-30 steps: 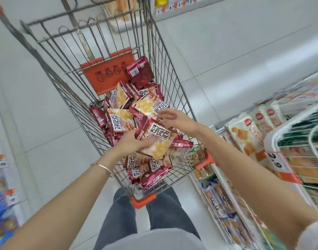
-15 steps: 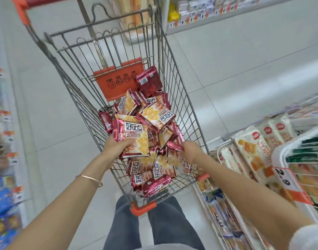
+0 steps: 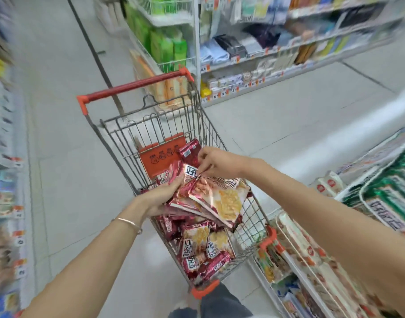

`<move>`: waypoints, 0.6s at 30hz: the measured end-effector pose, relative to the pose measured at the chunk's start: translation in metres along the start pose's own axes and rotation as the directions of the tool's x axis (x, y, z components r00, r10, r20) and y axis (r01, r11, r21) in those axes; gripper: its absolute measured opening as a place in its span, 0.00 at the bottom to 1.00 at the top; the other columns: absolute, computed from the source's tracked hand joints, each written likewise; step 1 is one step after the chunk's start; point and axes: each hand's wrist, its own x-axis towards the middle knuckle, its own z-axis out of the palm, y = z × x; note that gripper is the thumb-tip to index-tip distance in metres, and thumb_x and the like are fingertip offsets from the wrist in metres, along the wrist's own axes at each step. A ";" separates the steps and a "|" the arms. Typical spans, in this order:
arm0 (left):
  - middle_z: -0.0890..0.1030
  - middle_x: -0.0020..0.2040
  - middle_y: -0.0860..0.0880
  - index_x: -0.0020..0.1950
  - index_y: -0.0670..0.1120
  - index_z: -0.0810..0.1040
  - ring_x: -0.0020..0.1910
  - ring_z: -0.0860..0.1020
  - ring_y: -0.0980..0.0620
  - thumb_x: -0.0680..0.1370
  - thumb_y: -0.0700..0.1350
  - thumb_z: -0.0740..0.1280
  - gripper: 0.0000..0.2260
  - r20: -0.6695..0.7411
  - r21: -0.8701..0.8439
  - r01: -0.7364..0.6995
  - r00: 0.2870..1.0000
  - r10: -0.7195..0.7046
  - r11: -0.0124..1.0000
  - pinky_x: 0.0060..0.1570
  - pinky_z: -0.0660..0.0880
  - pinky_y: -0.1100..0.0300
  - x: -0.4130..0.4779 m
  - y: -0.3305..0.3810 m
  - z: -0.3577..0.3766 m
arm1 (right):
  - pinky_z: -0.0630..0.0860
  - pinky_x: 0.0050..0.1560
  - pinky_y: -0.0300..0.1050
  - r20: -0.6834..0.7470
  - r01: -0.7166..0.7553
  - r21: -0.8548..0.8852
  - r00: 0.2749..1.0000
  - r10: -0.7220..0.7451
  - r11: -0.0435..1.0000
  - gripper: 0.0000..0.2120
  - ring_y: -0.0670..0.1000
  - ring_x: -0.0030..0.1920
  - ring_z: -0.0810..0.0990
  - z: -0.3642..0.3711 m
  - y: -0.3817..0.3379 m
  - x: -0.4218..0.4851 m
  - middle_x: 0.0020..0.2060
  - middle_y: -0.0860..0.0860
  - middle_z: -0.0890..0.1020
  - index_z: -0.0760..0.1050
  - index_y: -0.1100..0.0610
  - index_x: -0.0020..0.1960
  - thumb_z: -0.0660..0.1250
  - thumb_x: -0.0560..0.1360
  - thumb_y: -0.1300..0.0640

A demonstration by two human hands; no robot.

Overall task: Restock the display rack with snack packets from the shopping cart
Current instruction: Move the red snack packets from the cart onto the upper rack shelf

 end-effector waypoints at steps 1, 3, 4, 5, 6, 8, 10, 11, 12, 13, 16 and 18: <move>0.73 0.71 0.34 0.76 0.48 0.65 0.64 0.78 0.35 0.65 0.75 0.67 0.48 0.067 -0.028 0.011 0.998 -0.009 1.000 0.61 0.77 0.41 -0.005 0.003 -0.002 | 0.66 0.61 0.43 -0.021 -0.006 0.007 1.000 0.006 1.000 0.10 0.55 0.62 0.71 -0.004 -0.008 0.002 0.60 0.58 0.74 0.84 0.59 0.57 0.70 0.77 0.60; 0.71 0.71 0.32 0.76 0.47 0.64 0.62 0.78 0.31 0.65 0.71 0.72 0.48 0.121 -0.102 0.047 0.992 -0.035 0.994 0.59 0.77 0.40 -0.015 0.008 -0.002 | 0.66 0.65 0.44 -0.036 -0.023 0.010 0.999 0.023 1.000 0.10 0.55 0.64 0.70 -0.011 -0.024 0.003 0.63 0.57 0.73 0.84 0.58 0.57 0.70 0.77 0.60; 0.73 0.70 0.32 0.76 0.46 0.65 0.62 0.78 0.31 0.65 0.67 0.76 0.46 0.151 -0.103 0.042 0.988 -0.026 0.994 0.60 0.76 0.38 -0.022 0.010 0.001 | 0.67 0.66 0.44 -0.032 -0.025 0.003 0.999 0.025 1.000 0.10 0.55 0.65 0.71 -0.013 -0.031 0.004 0.64 0.57 0.73 0.84 0.58 0.58 0.70 0.77 0.60; 0.76 0.67 0.32 0.74 0.43 0.67 0.62 0.79 0.32 0.67 0.61 0.77 0.42 0.179 -0.083 0.021 0.984 -0.006 0.996 0.63 0.75 0.37 -0.026 0.011 0.003 | 0.67 0.67 0.45 -0.036 -0.032 0.005 0.999 0.032 0.999 0.11 0.55 0.66 0.70 -0.014 -0.038 0.003 0.65 0.57 0.72 0.84 0.57 0.58 0.71 0.77 0.61; 0.79 0.63 0.33 0.72 0.40 0.68 0.62 0.79 0.34 0.69 0.55 0.77 0.38 0.177 -0.066 0.005 0.984 0.007 0.998 0.65 0.73 0.38 -0.029 0.009 0.004 | 0.66 0.69 0.46 -0.062 -0.051 0.024 0.997 0.053 0.998 0.11 0.55 0.67 0.70 -0.016 -0.044 0.000 0.67 0.57 0.71 0.83 0.57 0.59 0.71 0.77 0.60; 0.82 0.59 0.34 0.68 0.39 0.70 0.61 0.80 0.35 0.70 0.50 0.75 0.31 0.138 -0.067 -0.024 0.990 0.033 0.997 0.67 0.72 0.39 -0.035 0.009 0.008 | 0.62 0.73 0.47 -0.209 -0.131 0.118 0.966 0.154 0.984 0.20 0.54 0.72 0.66 -0.018 -0.047 -0.009 0.74 0.56 0.65 0.78 0.54 0.67 0.73 0.75 0.56; 0.82 0.58 0.34 0.65 0.40 0.71 0.59 0.81 0.35 0.70 0.48 0.76 0.28 0.102 -0.157 -0.059 0.992 0.076 0.986 0.66 0.73 0.39 -0.042 0.013 0.010 | 0.58 0.76 0.52 -0.368 -0.279 0.306 0.847 0.384 0.910 0.37 0.55 0.77 0.59 -0.020 -0.040 -0.022 0.78 0.55 0.58 0.62 0.53 0.78 0.74 0.74 0.49; 0.82 0.59 0.34 0.66 0.40 0.71 0.59 0.81 0.35 0.70 0.48 0.76 0.29 0.091 -0.199 -0.079 0.991 0.099 0.977 0.65 0.74 0.39 -0.046 0.018 0.010 | 0.56 0.77 0.55 -0.377 -0.363 0.434 0.758 0.532 0.825 0.46 0.57 0.78 0.56 -0.019 -0.033 -0.030 0.79 0.56 0.55 0.54 0.54 0.81 0.75 0.72 0.44; 0.82 0.59 0.34 0.66 0.40 0.71 0.59 0.81 0.35 0.70 0.48 0.76 0.29 0.076 -0.219 -0.098 0.990 0.118 0.971 0.63 0.75 0.40 -0.049 0.023 0.013 | 0.57 0.77 0.59 -0.306 -0.420 0.575 0.686 0.660 0.702 0.54 0.58 0.78 0.56 -0.019 -0.026 -0.039 0.79 0.56 0.54 0.49 0.55 0.81 0.76 0.68 0.39; 0.82 0.59 0.34 0.67 0.39 0.71 0.59 0.81 0.35 0.70 0.48 0.77 0.30 0.071 -0.223 -0.117 0.988 0.135 0.968 0.62 0.76 0.41 -0.052 0.031 0.018 | 0.60 0.75 0.62 -0.163 -0.430 0.714 0.665 0.729 0.552 0.58 0.60 0.77 0.58 -0.017 -0.021 -0.049 0.79 0.56 0.56 0.49 0.56 0.81 0.76 0.64 0.33; 0.83 0.58 0.36 0.64 0.39 0.73 0.58 0.82 0.38 0.68 0.47 0.77 0.28 0.095 -0.138 -0.194 0.973 0.208 0.971 0.56 0.80 0.42 -0.061 0.057 0.045 | 0.77 0.62 0.56 0.152 -0.326 0.925 0.787 0.598 0.194 0.41 0.55 0.60 0.81 -0.016 -0.020 -0.081 0.63 0.55 0.80 0.73 0.58 0.67 0.72 0.65 0.30; 0.84 0.55 0.38 0.61 0.40 0.74 0.57 0.82 0.38 0.67 0.45 0.76 0.25 0.143 -0.017 -0.249 0.958 0.249 0.968 0.57 0.79 0.40 -0.068 0.078 0.070 | 0.82 0.54 0.48 0.063 -0.168 0.977 0.807 0.587 0.127 0.23 0.52 0.47 0.85 -0.024 -0.023 -0.102 0.51 0.54 0.85 0.78 0.57 0.58 0.70 0.74 0.40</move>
